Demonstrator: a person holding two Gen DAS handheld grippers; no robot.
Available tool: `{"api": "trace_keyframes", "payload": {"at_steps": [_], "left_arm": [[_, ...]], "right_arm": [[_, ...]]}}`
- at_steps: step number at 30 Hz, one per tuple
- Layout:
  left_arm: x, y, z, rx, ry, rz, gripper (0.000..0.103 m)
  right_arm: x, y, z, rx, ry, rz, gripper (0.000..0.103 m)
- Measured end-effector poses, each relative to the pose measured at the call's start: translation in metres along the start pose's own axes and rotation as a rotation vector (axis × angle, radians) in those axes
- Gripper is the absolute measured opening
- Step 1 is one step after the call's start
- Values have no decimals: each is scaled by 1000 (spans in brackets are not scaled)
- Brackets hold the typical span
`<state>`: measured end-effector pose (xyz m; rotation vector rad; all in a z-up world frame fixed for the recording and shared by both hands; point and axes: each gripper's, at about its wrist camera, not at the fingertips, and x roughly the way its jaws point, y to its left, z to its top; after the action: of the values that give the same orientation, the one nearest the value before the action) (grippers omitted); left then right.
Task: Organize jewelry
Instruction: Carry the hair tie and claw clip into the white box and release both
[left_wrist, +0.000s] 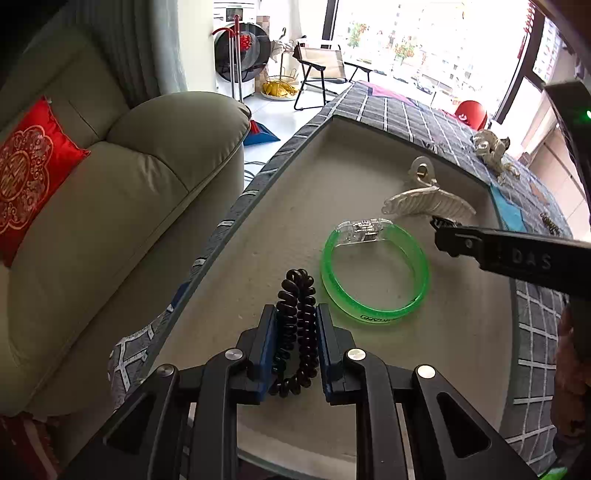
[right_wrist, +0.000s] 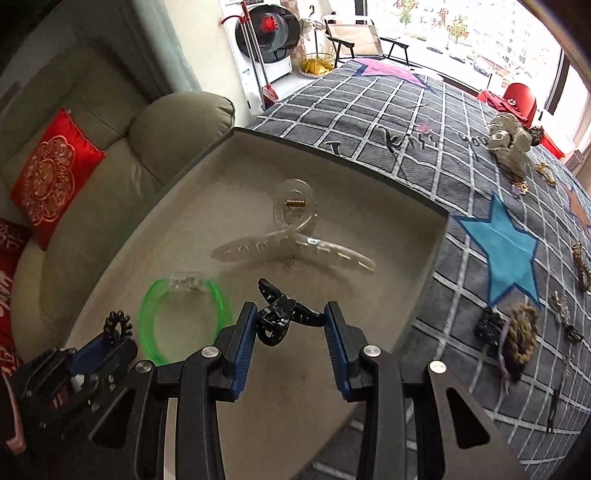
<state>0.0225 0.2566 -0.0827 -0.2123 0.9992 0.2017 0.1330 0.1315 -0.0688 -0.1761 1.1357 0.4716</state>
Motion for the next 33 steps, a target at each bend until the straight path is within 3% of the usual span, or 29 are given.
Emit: {"api": "trace_keyframes", "payload": {"at_steps": [8,9,10,12,15,17,23,31,32,33], "left_arm": [[4,-11,4,43,2,34,22],[4,-12,5,49,1,44,32],[4,-13,5,54,-1,57,50],[1,-13,4,58,-18,76,59],[-2,-15,5,70,-24,89,59],[-3,-15,7,70,-24,99,59],[-9,-18,8,69,-22,124,59],[-18,-26,5,65,-14,124,60],[-20,-27,5,65,-13,124,66],[-22,-28,4,65,-15,124,89]], "right_arm": [[15,-4,11,22,-4,-18,40],[16,-5,13,22,-4,-17,40],[16,-6,14,23,-4,-15,41],[16,-8,15,25,-7,1,41],[17,-10,16,33,-6,30,45],[16,-13,16,45,-3,53,55],[-1,-17,12,66,-31,99,72],[-28,-37,-3,125,-67,147,79],[-33,-42,-6,136,-76,156,79],[-35,-44,-7,142,-79,154,80]]}}
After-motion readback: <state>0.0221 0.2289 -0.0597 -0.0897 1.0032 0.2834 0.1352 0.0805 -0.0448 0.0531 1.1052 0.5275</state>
